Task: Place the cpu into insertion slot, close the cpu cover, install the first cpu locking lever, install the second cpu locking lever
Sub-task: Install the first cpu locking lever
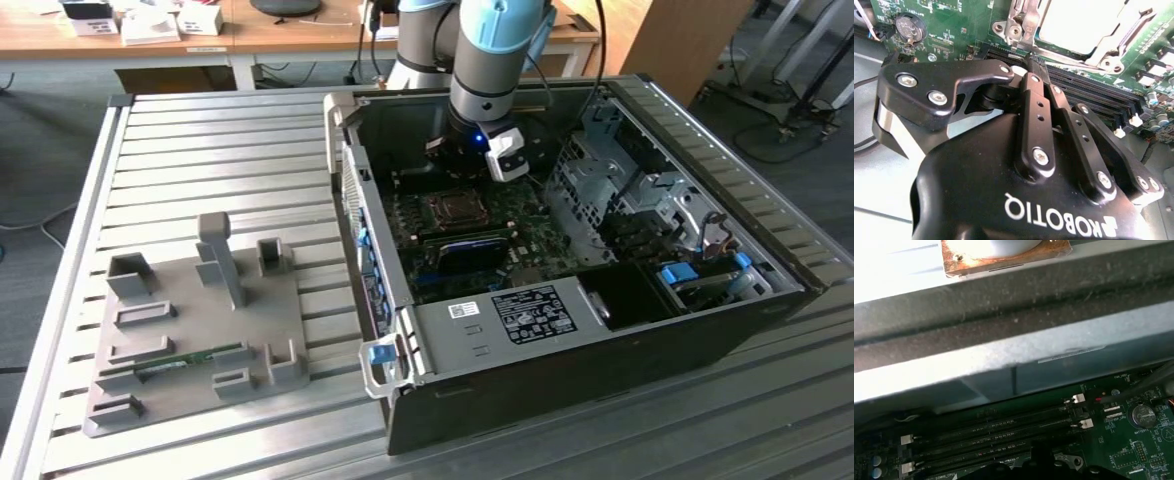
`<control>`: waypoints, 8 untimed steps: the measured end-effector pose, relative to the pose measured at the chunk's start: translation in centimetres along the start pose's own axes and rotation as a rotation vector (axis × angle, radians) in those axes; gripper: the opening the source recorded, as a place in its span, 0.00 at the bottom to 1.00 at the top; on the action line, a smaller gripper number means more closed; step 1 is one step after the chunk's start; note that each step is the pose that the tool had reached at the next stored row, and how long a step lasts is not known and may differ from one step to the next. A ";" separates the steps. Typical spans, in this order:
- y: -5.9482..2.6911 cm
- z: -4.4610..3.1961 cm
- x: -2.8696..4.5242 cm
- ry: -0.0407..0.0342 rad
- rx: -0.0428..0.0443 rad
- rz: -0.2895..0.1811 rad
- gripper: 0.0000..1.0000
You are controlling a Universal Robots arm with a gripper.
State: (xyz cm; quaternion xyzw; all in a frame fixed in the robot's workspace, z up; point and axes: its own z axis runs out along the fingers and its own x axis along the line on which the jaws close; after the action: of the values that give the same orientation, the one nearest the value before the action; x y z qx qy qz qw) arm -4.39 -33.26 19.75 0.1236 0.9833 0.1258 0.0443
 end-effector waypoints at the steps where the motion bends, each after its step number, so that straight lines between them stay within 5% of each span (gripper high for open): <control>1: 0.01 -0.01 0.00 0.0000 0.0001 0.000 0.11; 8: 0.18 -0.14 0.03 -0.0003 0.0001 0.001 0.11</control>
State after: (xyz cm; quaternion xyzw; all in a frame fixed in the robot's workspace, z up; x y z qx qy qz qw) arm -4.39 -33.12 19.93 0.1241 0.9833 0.1258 0.0443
